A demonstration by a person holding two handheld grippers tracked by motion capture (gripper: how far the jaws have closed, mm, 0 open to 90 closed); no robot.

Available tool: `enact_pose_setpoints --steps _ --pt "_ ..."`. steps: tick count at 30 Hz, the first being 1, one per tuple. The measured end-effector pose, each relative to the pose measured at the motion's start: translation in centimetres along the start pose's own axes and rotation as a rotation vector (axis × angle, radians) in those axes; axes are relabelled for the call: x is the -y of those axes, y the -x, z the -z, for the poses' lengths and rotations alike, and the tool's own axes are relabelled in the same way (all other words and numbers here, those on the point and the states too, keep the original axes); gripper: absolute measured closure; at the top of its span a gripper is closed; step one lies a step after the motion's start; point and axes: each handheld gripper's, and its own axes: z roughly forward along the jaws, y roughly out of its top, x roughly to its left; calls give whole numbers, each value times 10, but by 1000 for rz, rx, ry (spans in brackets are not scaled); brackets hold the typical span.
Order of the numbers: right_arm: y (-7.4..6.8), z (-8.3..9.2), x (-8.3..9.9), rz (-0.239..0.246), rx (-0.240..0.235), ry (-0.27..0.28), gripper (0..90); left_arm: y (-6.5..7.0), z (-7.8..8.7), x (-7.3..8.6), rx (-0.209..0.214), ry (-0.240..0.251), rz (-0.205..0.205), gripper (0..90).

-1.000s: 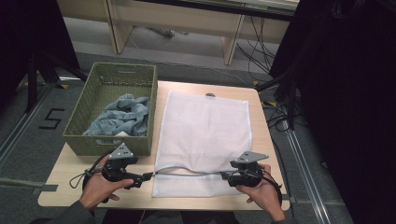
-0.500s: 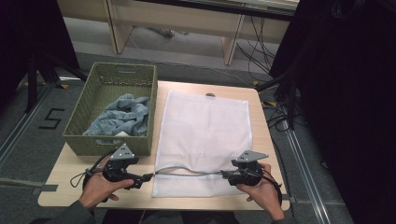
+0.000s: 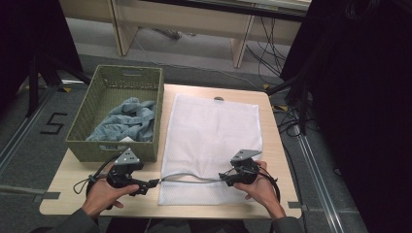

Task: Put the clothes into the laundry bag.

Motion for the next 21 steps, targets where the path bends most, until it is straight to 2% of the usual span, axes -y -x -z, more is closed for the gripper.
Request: enact_pose_setpoints --steps 1,2,6,7,8,9,10,12,13,14,15,17,18,19,21 --pt "0 0 0 0 0 0 315 0 0 0 0 0 0 149" --pt "-1 -6 -1 12 -7 -30 318 0 0 0 -6 8 -1 149" --pt "0 -12 -1 14 -6 -49 318 -1 1 0 -8 11 8 149" --pt "1 -14 -1 10 -18 -78 317 -2 2 -1 -5 2 0 149" --pt "1 -14 -1 10 -18 -78 317 -2 2 -1 -8 5 3 149" --pt "0 -18 1 5 -15 -51 318 -2 2 -1 -13 12 3 150" --pt "0 -17 0 1 -22 -97 318 -2 2 -1 -14 15 3 150" --pt "0 -20 1 3 -25 -97 319 -2 3 -1 -12 15 6 150" --pt "-1 -23 2 -3 -15 -92 331 -2 3 -1 -14 15 4 150" --pt "0 -22 1 13 -34 -112 357 -4 5 -2 -13 1 -18 151" --pt "0 -22 1 13 -34 -112 357 -4 5 -2 -13 1 -18 151" --pt "1 -22 1 2 -40 -89 441 -4 4 -2 -22 11 -14 152" --pt "2 -21 0 -7 -42 -89 537 -4 5 -2 -23 11 -12 153" --pt "3 -21 1 -2 -39 -83 580 -4 5 -2 -24 12 -12 154" --pt "5 -19 0 10 -48 -101 678 -5 5 -2 -16 9 -13 155"
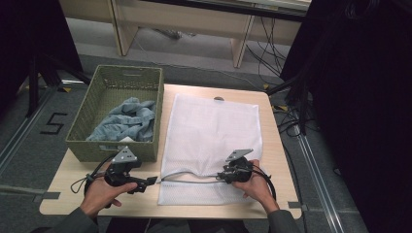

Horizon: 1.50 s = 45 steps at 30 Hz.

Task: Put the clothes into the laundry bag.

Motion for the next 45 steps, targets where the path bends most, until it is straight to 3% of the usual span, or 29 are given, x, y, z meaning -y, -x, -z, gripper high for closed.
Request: enact_pose_setpoints --steps 4,5,7,13,16,17,19,20,25,34,38,39,40,44,45 --pt "0 -1 0 17 -13 14 805 0 2 -1 -14 19 16 157" --pt "-1 1 -1 25 -14 -10 845 -1 2 -1 -19 32 16 158" --pt "-1 2 -3 39 -7 -9 885 -3 3 -1 -16 15 7 158" --pt "-1 6 -6 29 8 37 895 -3 4 -2 -17 20 22 161" --pt "1 8 -8 55 34 52 895 -3 4 -2 -21 28 23 163" --pt "1 12 -9 52 28 34 897 -3 4 -2 -21 31 25 164" --pt "1 11 -9 54 39 60 897 -5 6 -3 -14 12 0 166" --pt "2 12 -10 56 42 64 897 -3 5 -3 -19 39 20 167" --pt "3 18 -14 47 54 88 897 -5 8 -5 -37 48 20 158" --pt "4 29 -24 41 80 135 897 -7 17 -13 -45 107 11 147" --pt "6 36 -30 40 80 159 898 -14 25 -21 -81 129 4 149" --pt "6 40 -33 36 82 172 898 -19 31 -26 -106 135 6 149" --pt "7 43 -35 38 74 157 898 -19 31 -26 -106 135 6 149" --pt "7 46 -37 35 83 172 898 -34 45 -45 -164 147 -5 158" --pt "5 47 -36 20 83 172 898 -38 47 -48 -172 151 9 161"
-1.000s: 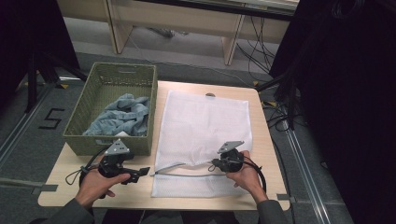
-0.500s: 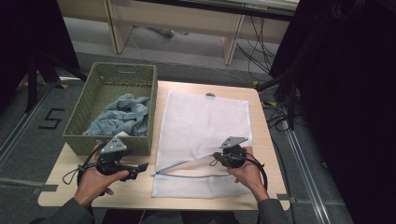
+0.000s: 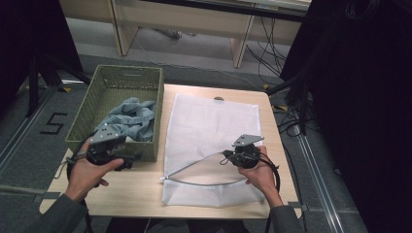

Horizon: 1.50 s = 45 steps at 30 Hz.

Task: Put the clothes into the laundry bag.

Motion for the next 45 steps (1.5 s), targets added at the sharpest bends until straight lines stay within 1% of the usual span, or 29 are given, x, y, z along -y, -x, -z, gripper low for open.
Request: enact_pose_setpoints --steps 2,3,5,6,7,8,9,10,11,13,14,15,17,19,21,22,23,24,29,30,31,32,33,35,37,38,41,44,45 --pt "1 1 0 14 -4 -3 898 -16 -2 -10 -20 -19 4 161" --pt "2 1 0 14 3 7 898 -24 -3 -14 -46 -43 -29 161" --pt "1 2 -1 4 -3 -3 897 -41 -6 -24 -86 -82 -42 165" --pt "1 2 -1 5 -9 -8 897 -49 -8 -29 -92 -81 -23 165" --pt "2 1 -1 13 -7 -7 897 -57 -10 -35 -94 -89 -8 164" --pt "2 -1 1 12 0 6 898 -63 -13 -40 -95 -104 -5 156" --pt "2 -2 1 14 2 2 897 -74 -21 -51 -91 -143 -21 151" --pt "2 -2 1 17 1 4 897 -74 -21 -51 -91 -143 -21 151" --pt "2 -2 1 17 1 4 897 -79 -25 -57 -87 -180 -40 151" --pt "3 -2 0 17 0 3 897 -86 -35 -64 -82 -164 -40 156" --pt "3 -2 1 18 0 3 897 -91 -40 -69 -79 -188 -25 161" --pt "3 -1 0 19 -3 -10 897 -93 -46 -71 -73 -184 -16 159" --pt "3 -1 1 16 -2 -14 897 -96 -57 -74 -56 -199 -16 185" --pt "3 -1 1 15 -2 -17 897 -97 -68 -74 -54 -209 -12 221" --pt "4 -1 2 14 -3 -18 897 -96 -80 -73 -34 -221 0 200" --pt "4 -4 4 10 4 17 897 -95 -86 -71 -23 -229 12 168" --pt "4 -4 4 10 4 17 897 -94 -90 -71 -23 -236 21 168" --pt "5 -2 4 9 -11 -23 896 -94 -98 -69 -39 -262 9 161" --pt "5 -5 5 14 -5 -8 896 -98 -110 -66 -28 -292 19 161" --pt "5 -6 6 9 2 13 896 -99 -113 -65 -19 -309 27 160" --pt "5 -6 6 8 1 9 896 -100 -115 -63 -15 -318 33 159" --pt "5 -7 6 8 -4 9 896 -100 -119 -60 -23 -302 42 159" --pt "6 -5 6 14 -12 -16 896 -101 -121 -59 -15 -326 46 159" --pt "5 -8 7 7 -1 6 896 -101 -127 -56 -8 -337 56 154" --pt "4 -7 7 -3 -14 -21 896 -98 -132 -53 -6 -359 66 157" --pt "5 -6 6 9 -20 -36 896 -96 -135 -51 -4 -362 64 156" --pt "5 -5 6 12 -22 -33 896 -94 -141 -44 -2 -368 59 146" --pt "5 -6 7 11 -23 -37 896 -96 -148 -35 -11 -397 61 145" --pt "4 -7 7 10 -16 -26 896 -95 -149 -33 -16 -402 57 143"
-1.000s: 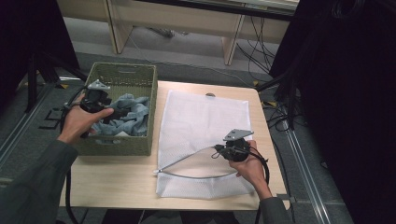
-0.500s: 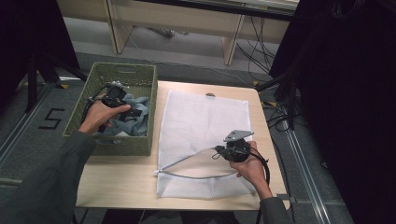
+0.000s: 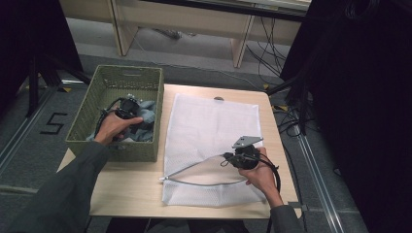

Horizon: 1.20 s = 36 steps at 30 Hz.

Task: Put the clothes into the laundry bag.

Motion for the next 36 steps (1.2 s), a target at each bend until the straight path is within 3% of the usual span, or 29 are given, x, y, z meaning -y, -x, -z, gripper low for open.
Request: enact_pose_setpoints --steps 4,9,10,12,15,16,17,20,22,23,24,25,27,31,35,36 --pt "0 0 0 0 -3 -4 896 3 -6 4 -2 -46 -38 137" --pt "0 1 0 4 -4 -4 895 0 -10 7 -1 -68 -21 134" --pt "0 0 0 5 0 -6 895 0 -13 7 -10 -94 -41 130" --pt "-1 -2 1 1 9 19 895 0 -14 6 -16 -99 -40 126" --pt "-1 -2 1 9 8 9 895 0 -17 5 -17 -131 -20 136" --pt "-1 -2 1 9 9 6 895 -1 -18 4 -19 -140 -13 200" --pt "-1 -2 1 9 9 9 895 0 -20 6 -10 -155 39 271" --pt "-1 -1 1 9 8 9 895 -2 -21 7 -8 -153 52 372" --pt "-1 -1 1 9 11 18 896 -6 -19 5 -16 -157 -4 513" --pt "-1 -1 1 10 10 16 896 -4 -19 6 -23 -159 29 555" --pt "-1 -1 1 10 10 16 896 -6 -18 5 -35 -158 -14 555" --pt "-1 0 1 2 5 5 896 -7 -18 4 -42 -163 -31 589" --pt "-1 3 1 -2 0 -17 896 -5 -18 4 -66 -163 -35 645" --pt "-1 1 2 -3 13 4 896 -4 -18 3 -83 -152 -25 683" --pt "0 4 1 0 4 -15 896 -3 -16 3 -100 -145 -53 735" --pt "0 1 2 -7 14 20 896 -4 -14 3 -96 -133 -39 740"
